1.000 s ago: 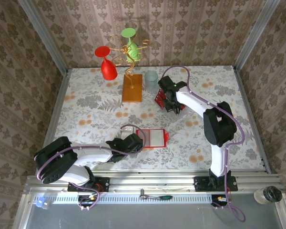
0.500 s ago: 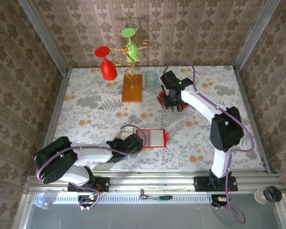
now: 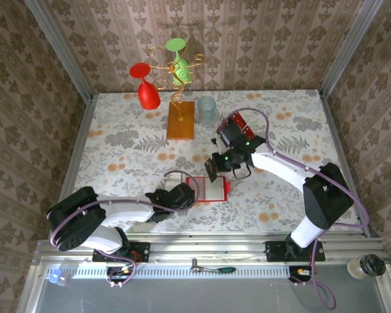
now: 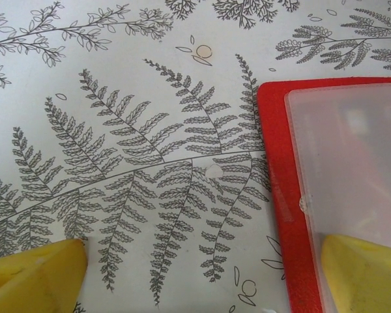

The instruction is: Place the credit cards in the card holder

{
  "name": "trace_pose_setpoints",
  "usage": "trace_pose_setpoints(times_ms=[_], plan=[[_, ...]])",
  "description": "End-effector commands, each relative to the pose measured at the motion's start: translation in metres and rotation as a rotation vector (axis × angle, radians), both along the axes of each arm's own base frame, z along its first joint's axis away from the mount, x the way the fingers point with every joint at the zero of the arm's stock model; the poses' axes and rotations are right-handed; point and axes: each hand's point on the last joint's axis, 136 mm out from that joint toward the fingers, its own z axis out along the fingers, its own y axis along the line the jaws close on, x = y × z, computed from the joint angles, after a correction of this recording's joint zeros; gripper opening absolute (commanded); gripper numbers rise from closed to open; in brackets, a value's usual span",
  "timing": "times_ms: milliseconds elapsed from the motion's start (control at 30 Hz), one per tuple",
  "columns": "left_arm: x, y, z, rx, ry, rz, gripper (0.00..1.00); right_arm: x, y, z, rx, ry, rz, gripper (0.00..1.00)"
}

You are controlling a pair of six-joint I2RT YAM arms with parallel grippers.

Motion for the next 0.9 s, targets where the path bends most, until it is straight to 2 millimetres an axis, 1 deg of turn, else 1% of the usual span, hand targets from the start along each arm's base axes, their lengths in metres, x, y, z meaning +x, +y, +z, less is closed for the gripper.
trace_pose_setpoints(times_ms=[0,100,200,533,667,867], plan=[[-0.003,0.010,-0.001,0.031,0.002,0.025,0.94,-0.006,0.029,-0.002,0.136,0.035,-0.025,0.00],[-0.003,0.009,-0.001,0.032,0.003,0.023,0.94,-0.014,0.033,-0.017,0.140,0.062,-0.029,0.00],[-0.004,0.010,-0.001,0.031,0.003,0.023,0.94,-0.017,0.035,-0.028,0.137,0.076,-0.032,0.00],[-0.003,0.008,0.007,0.016,-0.010,0.020,0.94,-0.020,0.027,-0.058,0.090,0.074,-0.033,0.00],[-0.002,0.008,0.014,0.012,-0.025,0.018,0.95,-0.021,0.027,-0.068,0.086,0.090,-0.031,0.00],[0.001,0.004,0.017,0.012,-0.030,0.008,0.95,-0.023,0.027,-0.072,0.091,0.097,-0.036,0.00]])
